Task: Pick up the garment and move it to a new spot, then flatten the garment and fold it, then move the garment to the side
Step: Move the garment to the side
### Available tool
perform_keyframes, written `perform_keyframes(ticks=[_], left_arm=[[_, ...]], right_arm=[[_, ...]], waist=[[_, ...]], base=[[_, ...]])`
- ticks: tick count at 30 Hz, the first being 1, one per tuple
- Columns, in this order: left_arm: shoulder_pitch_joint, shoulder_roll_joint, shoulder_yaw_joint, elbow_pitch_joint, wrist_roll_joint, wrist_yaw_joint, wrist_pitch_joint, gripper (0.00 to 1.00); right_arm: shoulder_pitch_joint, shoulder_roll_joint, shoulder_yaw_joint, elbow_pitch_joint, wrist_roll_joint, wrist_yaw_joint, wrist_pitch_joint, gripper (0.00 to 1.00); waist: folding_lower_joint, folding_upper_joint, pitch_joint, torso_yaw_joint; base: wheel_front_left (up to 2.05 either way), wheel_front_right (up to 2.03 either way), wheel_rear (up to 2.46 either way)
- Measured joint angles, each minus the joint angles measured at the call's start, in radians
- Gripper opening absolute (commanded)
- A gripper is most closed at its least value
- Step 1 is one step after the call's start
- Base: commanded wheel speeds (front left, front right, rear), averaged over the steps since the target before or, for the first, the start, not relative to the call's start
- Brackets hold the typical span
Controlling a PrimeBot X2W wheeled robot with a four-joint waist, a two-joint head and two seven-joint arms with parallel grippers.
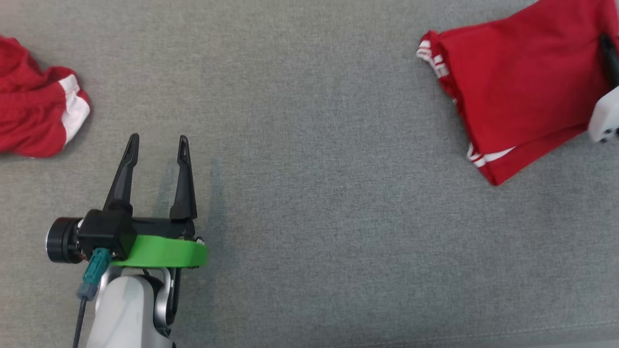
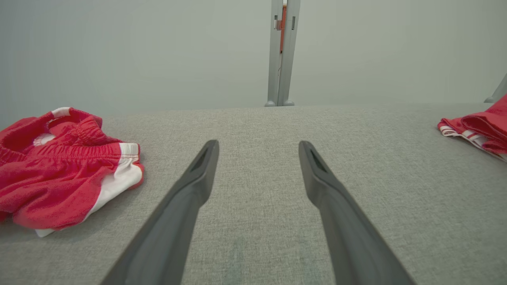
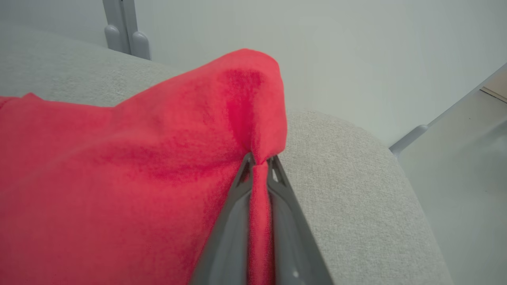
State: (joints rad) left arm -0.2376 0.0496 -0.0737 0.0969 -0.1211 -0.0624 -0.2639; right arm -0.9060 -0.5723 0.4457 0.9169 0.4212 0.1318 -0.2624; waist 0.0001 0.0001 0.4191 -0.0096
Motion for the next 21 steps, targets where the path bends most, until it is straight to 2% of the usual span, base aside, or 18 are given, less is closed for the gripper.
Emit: perform_keyframes(ticks=[12, 21], left_arm=[[-0.081, 0.043, -0.016, -0.042, 0.055, -0.018, 0.000, 1.00], [-0.083, 0.059, -0.013, -0.075, 0.062, -0.018, -0.001, 1.00]], right_arm=[[-0.175, -0.218, 0.033, -0.011, 0.070, 0.000, 0.000, 0.00], [-0.257, -0.259, 0.071, 0.027, 0.086, 0.000, 0.003, 0.00]], waist=[[0.0001, 0.0000, 0.192, -0.095], [0.0000, 0.0000, 0.250, -0.140]], base=[[0.00, 0.00, 0.00], [0.00, 0.00, 0.00]])
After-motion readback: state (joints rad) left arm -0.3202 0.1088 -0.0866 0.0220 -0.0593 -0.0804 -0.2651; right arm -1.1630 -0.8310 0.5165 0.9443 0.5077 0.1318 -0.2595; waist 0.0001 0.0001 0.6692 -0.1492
